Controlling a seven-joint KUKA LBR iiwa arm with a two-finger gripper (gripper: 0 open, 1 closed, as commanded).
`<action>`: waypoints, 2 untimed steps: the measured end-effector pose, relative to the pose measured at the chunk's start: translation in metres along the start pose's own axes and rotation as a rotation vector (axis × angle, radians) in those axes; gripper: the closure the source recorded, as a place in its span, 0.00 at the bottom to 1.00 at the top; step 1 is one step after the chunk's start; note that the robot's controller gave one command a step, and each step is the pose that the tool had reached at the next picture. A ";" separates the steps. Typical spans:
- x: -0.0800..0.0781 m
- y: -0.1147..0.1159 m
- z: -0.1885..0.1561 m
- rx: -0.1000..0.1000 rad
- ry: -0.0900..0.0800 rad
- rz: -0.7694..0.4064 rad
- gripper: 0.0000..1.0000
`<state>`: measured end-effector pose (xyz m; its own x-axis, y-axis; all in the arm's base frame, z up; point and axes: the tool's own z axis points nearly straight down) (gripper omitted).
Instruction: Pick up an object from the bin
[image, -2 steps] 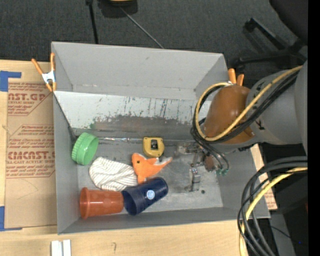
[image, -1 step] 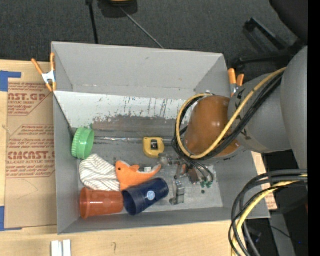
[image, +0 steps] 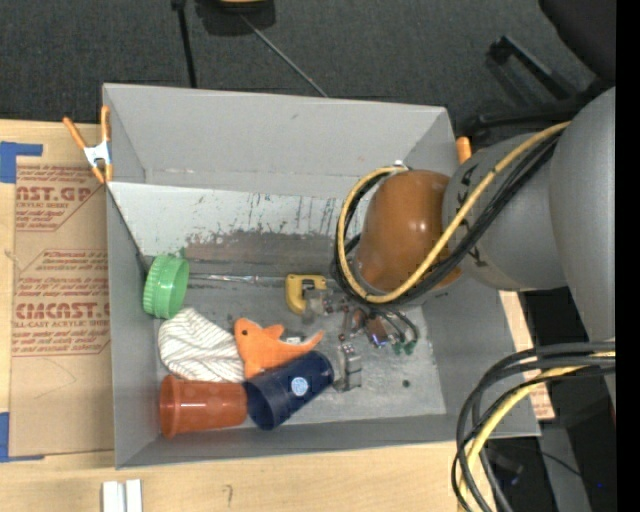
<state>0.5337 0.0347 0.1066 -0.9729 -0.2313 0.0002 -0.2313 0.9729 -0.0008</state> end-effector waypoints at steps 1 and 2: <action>0.006 0.042 0.037 -0.001 -0.002 -0.117 0.00; -0.006 0.033 0.037 -0.003 -0.001 -0.034 1.00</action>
Offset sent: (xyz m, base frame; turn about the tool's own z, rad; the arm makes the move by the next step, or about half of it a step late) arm -0.0016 0.0320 -0.0366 -0.0327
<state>0.5322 0.0682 0.0695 -0.9646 -0.2638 -0.0013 -0.2638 0.9646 0.0017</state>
